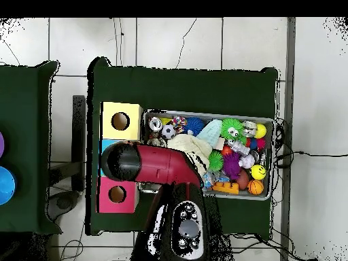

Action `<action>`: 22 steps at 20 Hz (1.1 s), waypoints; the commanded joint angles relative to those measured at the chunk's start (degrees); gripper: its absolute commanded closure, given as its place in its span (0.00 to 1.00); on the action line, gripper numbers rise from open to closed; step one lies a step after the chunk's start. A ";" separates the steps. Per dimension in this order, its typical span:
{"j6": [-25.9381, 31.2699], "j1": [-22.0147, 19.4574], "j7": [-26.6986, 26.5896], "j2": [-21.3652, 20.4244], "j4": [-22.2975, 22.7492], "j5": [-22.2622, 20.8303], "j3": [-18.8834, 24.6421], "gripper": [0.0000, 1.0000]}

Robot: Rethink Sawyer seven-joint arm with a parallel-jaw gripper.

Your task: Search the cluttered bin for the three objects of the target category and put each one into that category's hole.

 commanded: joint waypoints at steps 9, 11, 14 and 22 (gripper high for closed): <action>-0.39 -8.33 2.72 8.02 -7.06 -1.99 5.45 0.00; -1.39 -7.67 3.86 8.39 -7.05 -2.09 5.08 0.00; -2.20 -7.00 4.82 8.46 -6.83 -2.08 4.67 0.00; -5.71 -3.94 9.07 9.42 -5.93 -1.37 2.53 0.00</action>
